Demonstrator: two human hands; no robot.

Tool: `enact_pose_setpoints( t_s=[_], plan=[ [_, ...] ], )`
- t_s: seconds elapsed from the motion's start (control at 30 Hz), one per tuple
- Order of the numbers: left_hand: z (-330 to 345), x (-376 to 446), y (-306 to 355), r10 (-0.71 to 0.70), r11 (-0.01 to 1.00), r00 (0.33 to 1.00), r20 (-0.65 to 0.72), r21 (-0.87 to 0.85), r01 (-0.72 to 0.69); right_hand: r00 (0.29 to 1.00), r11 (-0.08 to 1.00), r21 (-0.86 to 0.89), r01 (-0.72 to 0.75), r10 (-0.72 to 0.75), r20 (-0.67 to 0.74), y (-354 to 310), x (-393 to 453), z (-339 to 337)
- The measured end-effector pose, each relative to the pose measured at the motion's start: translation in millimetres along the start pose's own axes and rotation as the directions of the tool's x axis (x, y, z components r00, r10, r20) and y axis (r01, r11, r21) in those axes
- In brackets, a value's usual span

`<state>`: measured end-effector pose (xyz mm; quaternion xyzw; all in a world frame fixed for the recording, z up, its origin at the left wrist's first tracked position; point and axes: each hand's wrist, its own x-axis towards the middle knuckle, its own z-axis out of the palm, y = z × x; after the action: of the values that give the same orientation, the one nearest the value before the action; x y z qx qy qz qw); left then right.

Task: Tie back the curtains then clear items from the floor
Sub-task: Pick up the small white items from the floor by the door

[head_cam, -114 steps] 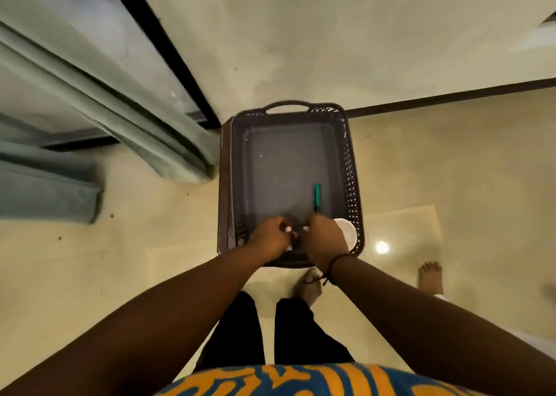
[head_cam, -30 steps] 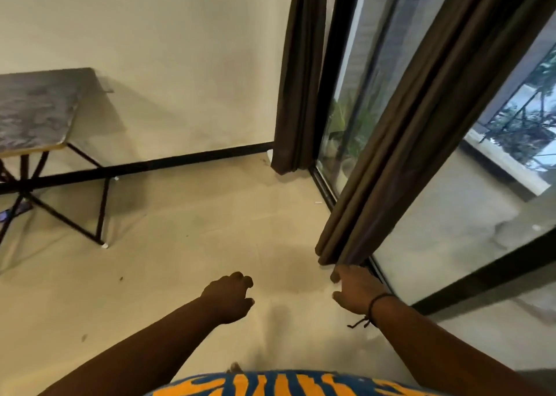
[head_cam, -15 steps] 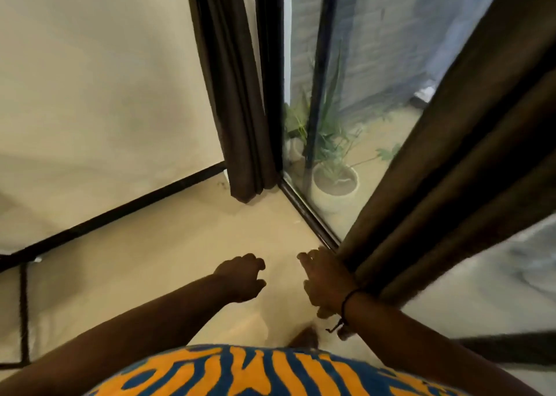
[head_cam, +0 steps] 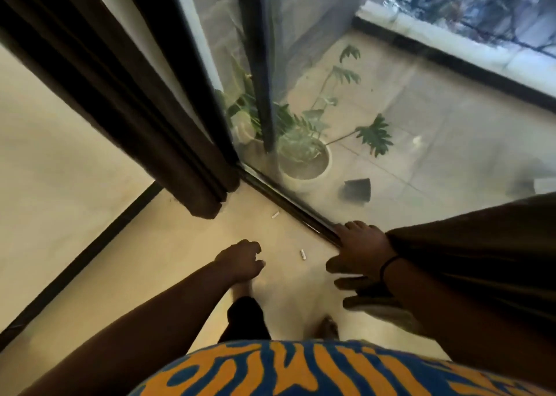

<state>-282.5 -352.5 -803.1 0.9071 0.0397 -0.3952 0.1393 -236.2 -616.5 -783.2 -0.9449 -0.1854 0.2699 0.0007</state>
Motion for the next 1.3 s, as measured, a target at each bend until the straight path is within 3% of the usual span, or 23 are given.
enact_pose_setpoints(
  t_s=[0.17,0.27,0.43,0.63,0.77,1.13,1.3],
  plan=[
    [-31,76,-30,0.113,0.987,0.983,0.146,0.1,-0.128,0.965,0.955,0.138,-0.261,0.254,0.062,2,25,26],
    [-40,124,-57,0.14,0.966,0.966,0.218,0.181,-0.182,0.917,0.889,0.242,-0.388,0.346,0.196,-11,55,53],
    [-36,205,-91,0.138,0.963,0.965,0.224,0.198,-0.184,0.849,0.754,0.406,-0.517,0.39,0.358,-38,120,122],
    [38,330,-114,0.03,0.988,0.985,0.172,0.145,-0.056,0.782,0.675,0.426,-0.603,0.392,0.486,-37,210,244],
    [86,395,-120,0.044,0.977,0.979,0.198,0.197,-0.084,0.733,0.611,0.419,-0.672,0.468,0.493,-19,254,315],
    [169,521,-128,0.129,0.982,0.991,0.022,0.139,-0.131,0.672,0.521,0.426,-0.74,0.588,0.45,-2,311,447],
    [192,558,-124,0.219,0.955,0.976,0.0,0.204,-0.214,0.747,0.591,0.46,-0.663,0.56,0.358,-8,326,481]
  ],
)
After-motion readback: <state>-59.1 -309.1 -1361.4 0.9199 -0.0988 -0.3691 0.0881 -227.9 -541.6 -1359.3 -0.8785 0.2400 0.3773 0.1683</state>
